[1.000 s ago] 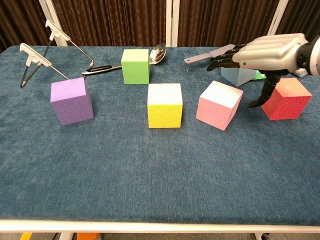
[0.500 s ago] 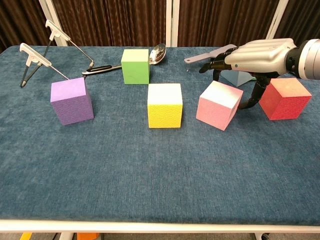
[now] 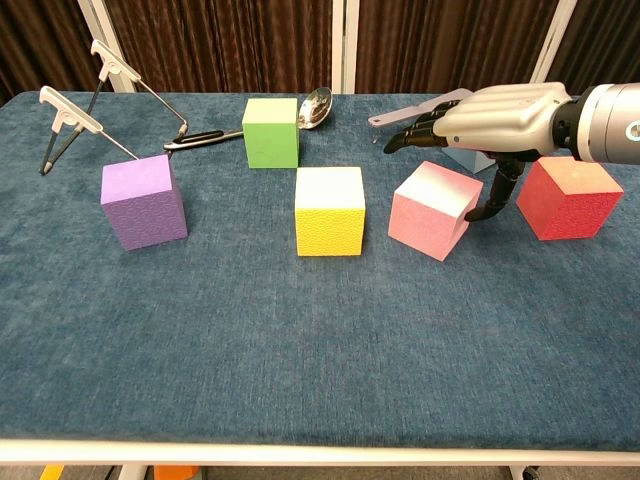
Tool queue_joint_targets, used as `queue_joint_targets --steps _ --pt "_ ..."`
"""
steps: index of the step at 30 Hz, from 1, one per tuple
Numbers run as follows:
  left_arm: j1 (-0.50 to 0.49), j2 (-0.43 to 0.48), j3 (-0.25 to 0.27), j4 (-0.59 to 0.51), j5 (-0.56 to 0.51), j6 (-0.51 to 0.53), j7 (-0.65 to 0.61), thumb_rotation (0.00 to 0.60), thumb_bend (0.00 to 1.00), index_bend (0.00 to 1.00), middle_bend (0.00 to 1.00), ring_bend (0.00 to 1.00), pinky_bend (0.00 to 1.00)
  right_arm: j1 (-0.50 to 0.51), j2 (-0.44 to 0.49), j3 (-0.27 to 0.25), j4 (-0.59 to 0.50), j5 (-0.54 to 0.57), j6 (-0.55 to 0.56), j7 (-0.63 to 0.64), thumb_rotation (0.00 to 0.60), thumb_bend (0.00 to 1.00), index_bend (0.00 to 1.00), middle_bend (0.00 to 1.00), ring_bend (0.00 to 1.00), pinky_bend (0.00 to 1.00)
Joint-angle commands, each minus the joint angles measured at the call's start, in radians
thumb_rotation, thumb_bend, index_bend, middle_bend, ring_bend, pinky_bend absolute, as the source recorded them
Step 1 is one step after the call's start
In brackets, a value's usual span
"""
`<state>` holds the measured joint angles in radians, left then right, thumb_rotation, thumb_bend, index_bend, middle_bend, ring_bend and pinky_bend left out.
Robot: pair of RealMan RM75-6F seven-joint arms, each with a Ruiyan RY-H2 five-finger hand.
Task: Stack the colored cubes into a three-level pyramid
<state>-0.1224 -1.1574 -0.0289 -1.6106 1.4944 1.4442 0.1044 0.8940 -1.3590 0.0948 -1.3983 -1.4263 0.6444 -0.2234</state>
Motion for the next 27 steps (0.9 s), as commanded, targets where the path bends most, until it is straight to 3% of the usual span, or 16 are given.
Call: queue_joint_targets --steps 1,8,16,27 --pt "0.001 -0.001 0.001 0.006 0.001 0.0 -0.005 0.6 0.0 0.0 0.05 0.0 0.09 0.006 -0.002 -0.004 0.003 0.011 -0.007 -0.009 0.6 0.12 0.0 0.01 0.0 0.0" --pt "0.001 -0.002 0.001 0.007 0.0 0.001 -0.008 0.6 0.0 0.0 0.05 0.0 0.09 0.009 -0.008 -0.007 0.004 0.028 0.005 -0.02 0.6 0.12 0.01 0.0 0.0 0.0" --pt "0.003 -0.003 0.001 0.014 -0.003 0.0 -0.015 0.6 0.0 0.01 0.05 0.0 0.09 0.014 -0.018 -0.013 0.015 0.027 0.018 -0.011 0.6 0.12 0.4 0.0 0.0 0.0" --pt "-0.001 -0.002 0.001 0.018 -0.006 -0.009 -0.022 0.6 0.0 0.01 0.05 0.0 0.09 0.007 -0.005 -0.014 0.008 0.033 0.048 0.005 0.6 0.12 0.56 0.0 0.0 0.0"
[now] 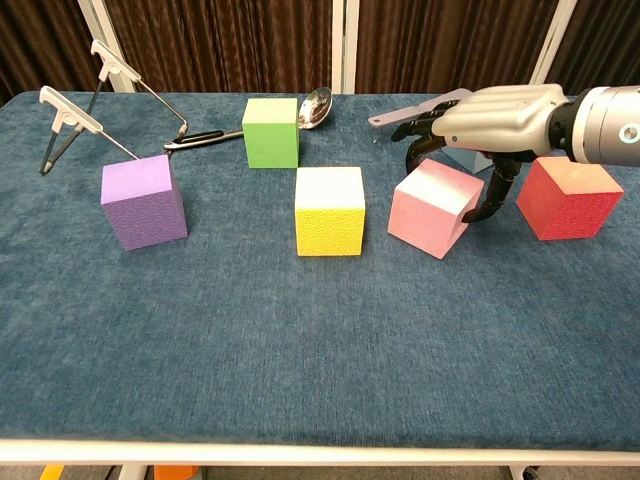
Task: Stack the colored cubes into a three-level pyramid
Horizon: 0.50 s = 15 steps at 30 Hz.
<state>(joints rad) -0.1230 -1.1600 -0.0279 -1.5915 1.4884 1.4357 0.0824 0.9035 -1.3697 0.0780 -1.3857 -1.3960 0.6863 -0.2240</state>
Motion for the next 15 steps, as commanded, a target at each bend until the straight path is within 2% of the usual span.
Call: queue_joint_targets --steps 1,6,10,15 --pt "-0.001 0.001 0.0 -0.002 0.001 0.001 0.001 0.6 0.0 0.01 0.05 0.0 0.09 -0.005 0.013 0.007 -0.012 0.009 0.012 0.014 0.6 0.12 0.58 0.0 0.0 0.0" --pt "0.0 -0.001 0.0 -0.001 0.003 0.002 -0.001 0.6 0.0 0.02 0.05 0.0 0.09 -0.014 0.062 0.034 -0.061 0.097 -0.006 0.044 0.6 0.12 0.7 0.0 0.0 0.0" --pt "-0.005 -0.008 0.001 0.008 0.007 -0.004 -0.01 0.6 0.0 0.02 0.05 0.0 0.09 -0.01 0.094 0.043 -0.119 0.298 -0.02 -0.076 0.6 0.1 0.73 0.0 0.0 0.0" --pt "-0.004 -0.008 0.007 0.019 0.015 -0.005 -0.026 0.6 0.0 0.02 0.05 0.0 0.09 0.031 0.099 0.024 -0.211 0.57 0.031 -0.248 0.6 0.1 0.74 0.0 0.0 0.0"
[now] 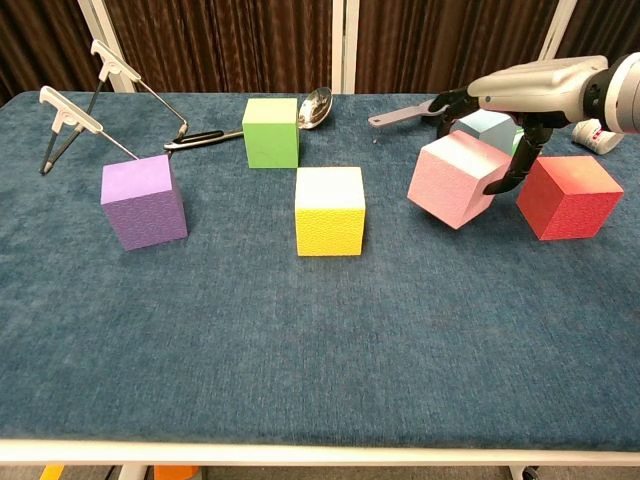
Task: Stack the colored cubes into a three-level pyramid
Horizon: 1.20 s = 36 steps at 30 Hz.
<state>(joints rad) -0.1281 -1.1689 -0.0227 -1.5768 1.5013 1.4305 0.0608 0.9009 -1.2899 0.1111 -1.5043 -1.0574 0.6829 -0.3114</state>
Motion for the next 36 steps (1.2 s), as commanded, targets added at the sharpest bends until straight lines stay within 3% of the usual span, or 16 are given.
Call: queue_joint_targets --steps 1,8,31,34,36 --pt "0.001 0.002 0.002 0.006 0.003 0.001 -0.008 0.6 0.0 0.02 0.05 0.0 0.09 0.046 0.016 -0.016 -0.11 0.283 0.055 -0.195 0.6 0.1 0.74 0.0 0.0 0.0" --pt "0.005 0.003 0.004 0.012 0.003 0.005 -0.021 0.6 0.0 0.02 0.05 0.0 0.09 0.116 -0.016 -0.032 -0.179 0.485 0.12 -0.299 0.6 0.1 0.74 0.01 0.0 0.0" --pt "0.011 -0.004 0.008 0.049 0.01 0.012 -0.071 0.6 0.0 0.02 0.05 0.0 0.09 0.252 -0.145 -0.037 -0.211 0.704 0.276 -0.444 0.6 0.09 0.76 0.05 0.0 0.0" --pt "0.014 -0.004 0.01 0.053 0.012 0.015 -0.076 0.6 0.0 0.02 0.05 0.0 0.09 0.256 -0.154 -0.036 -0.211 0.728 0.286 -0.451 0.6 0.09 0.67 0.06 0.0 0.0" --pt "0.015 -0.004 0.01 0.055 0.011 0.016 -0.079 0.6 0.0 0.02 0.05 0.0 0.09 0.259 -0.154 -0.035 -0.211 0.745 0.282 -0.455 0.6 0.08 0.48 0.05 0.0 0.0"
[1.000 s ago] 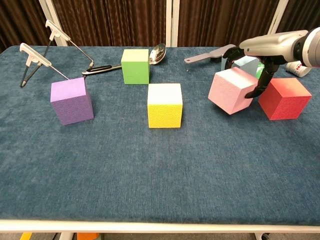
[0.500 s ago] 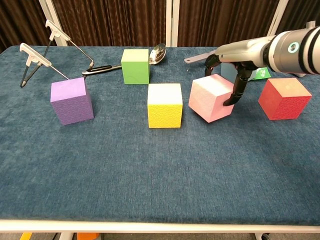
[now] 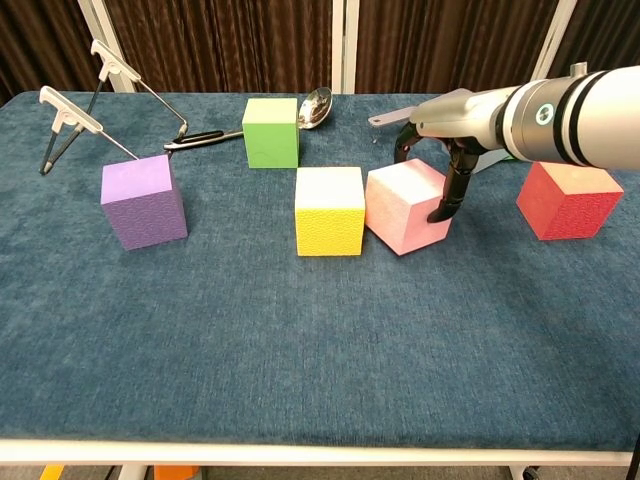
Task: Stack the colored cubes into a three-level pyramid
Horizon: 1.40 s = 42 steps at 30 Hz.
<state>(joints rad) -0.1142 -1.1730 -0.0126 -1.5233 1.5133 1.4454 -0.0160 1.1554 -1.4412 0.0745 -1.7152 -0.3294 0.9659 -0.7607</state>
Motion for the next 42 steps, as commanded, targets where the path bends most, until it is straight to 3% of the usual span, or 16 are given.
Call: queue_joint_targets --steps 1,4,7,16,23,36,42 --pt "0.001 0.001 -0.001 0.003 -0.001 0.001 -0.004 0.6 0.0 0.02 0.05 0.0 0.09 0.006 -0.001 0.002 0.0 0.024 -0.007 -0.005 0.6 0.08 0.38 0.05 0.0 0.0" --pt "0.002 0.001 -0.001 0.003 -0.002 0.002 -0.007 0.6 0.0 0.02 0.05 0.0 0.09 0.011 0.003 0.002 0.001 0.033 -0.023 -0.006 0.6 0.07 0.1 0.04 0.0 0.0" --pt "0.002 0.0 -0.001 0.004 0.0 0.002 -0.007 0.6 0.0 0.02 0.05 0.0 0.09 0.015 0.009 -0.003 -0.001 0.036 -0.042 -0.006 0.6 0.07 0.0 0.02 0.0 0.0" --pt "0.003 0.002 -0.002 0.004 -0.002 0.004 -0.008 0.6 0.0 0.02 0.05 0.0 0.09 0.023 0.025 0.005 -0.006 0.031 -0.077 0.026 0.6 0.08 0.0 0.01 0.0 0.0" --pt "0.004 0.002 -0.001 0.004 -0.001 0.003 -0.007 0.6 0.0 0.02 0.05 0.0 0.09 0.014 0.046 0.0 -0.001 -0.063 -0.128 0.069 0.6 0.1 0.0 0.08 0.0 0.0" --pt "0.003 0.003 -0.003 0.003 -0.005 0.0 -0.007 0.6 0.0 0.03 0.05 0.0 0.1 -0.016 0.011 -0.008 0.046 -0.193 -0.127 0.152 0.6 0.13 0.0 0.43 0.0 0.0" --pt "0.002 0.0 -0.003 0.005 -0.003 0.0 -0.006 0.6 0.0 0.03 0.05 0.0 0.1 -0.035 0.016 -0.004 0.04 -0.229 -0.104 0.179 0.6 0.14 0.0 0.48 0.0 0.0"
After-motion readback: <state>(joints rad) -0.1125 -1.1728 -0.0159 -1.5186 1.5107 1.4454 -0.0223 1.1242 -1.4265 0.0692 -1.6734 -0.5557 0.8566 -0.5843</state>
